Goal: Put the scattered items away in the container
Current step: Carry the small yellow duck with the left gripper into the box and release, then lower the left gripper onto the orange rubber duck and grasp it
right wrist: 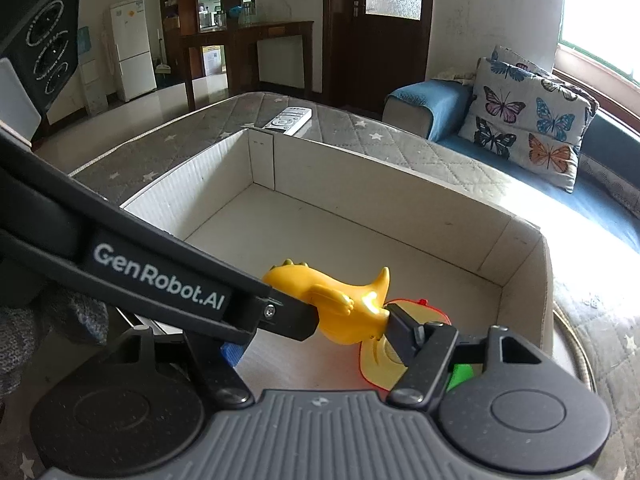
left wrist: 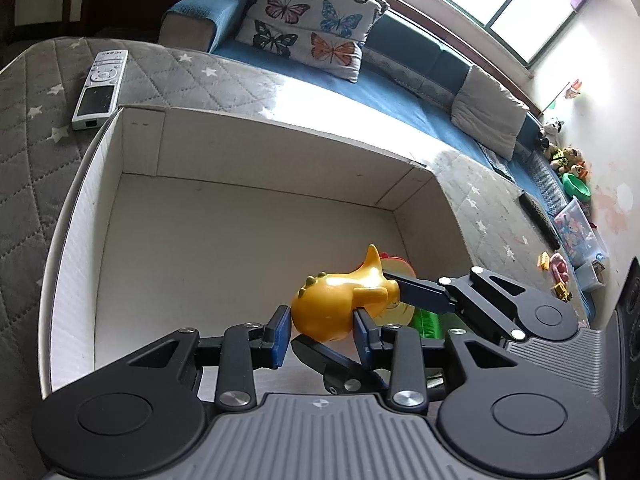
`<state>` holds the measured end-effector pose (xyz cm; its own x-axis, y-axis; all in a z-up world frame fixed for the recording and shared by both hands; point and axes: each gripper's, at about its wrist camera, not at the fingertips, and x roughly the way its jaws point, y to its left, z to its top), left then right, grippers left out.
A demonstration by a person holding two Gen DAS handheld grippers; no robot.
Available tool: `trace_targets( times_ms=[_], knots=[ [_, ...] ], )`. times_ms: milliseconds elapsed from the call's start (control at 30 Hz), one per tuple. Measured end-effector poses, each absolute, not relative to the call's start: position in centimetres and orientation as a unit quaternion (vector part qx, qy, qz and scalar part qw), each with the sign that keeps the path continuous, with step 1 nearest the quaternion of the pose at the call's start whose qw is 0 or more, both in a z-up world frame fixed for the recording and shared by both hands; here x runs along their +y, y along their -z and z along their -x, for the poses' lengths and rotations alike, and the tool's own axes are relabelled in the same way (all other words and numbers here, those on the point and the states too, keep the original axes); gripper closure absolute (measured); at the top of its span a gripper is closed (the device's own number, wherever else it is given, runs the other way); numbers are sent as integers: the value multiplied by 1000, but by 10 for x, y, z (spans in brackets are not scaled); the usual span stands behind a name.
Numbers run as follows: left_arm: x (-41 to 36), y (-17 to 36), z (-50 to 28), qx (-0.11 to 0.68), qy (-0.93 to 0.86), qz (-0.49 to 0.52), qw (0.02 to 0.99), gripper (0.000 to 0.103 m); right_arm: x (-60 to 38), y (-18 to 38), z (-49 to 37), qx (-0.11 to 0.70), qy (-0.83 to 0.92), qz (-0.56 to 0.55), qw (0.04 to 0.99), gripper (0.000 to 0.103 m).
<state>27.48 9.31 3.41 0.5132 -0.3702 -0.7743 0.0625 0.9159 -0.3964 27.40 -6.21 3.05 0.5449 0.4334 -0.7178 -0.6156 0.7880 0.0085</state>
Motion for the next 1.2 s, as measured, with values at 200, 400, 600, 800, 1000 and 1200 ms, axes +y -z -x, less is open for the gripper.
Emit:
trace_targets(
  times_ms=[200, 400, 600, 800, 1000, 1200],
  knots=[
    [93, -36, -273, 475, 117, 153, 859, 67, -63, -33, -274, 367, -304, 121, 871, 31],
    [94, -40, -270, 468, 110, 149, 864, 67, -66, -38, -266, 361, -308, 119, 872, 31],
    [97, -47, -261, 456, 109, 155, 870, 67, -74, -49, -253, 342, -302, 114, 883, 31],
    [93, -60, -240, 435, 114, 153, 880, 67, -88, -62, -228, 315, -301, 111, 893, 28],
    [87, -70, -211, 415, 120, 152, 889, 67, -106, -70, -193, 289, -302, 112, 901, 24],
    [79, -75, -182, 400, 126, 150, 895, 67, -121, -69, -161, 278, -306, 115, 903, 20]
  ],
)
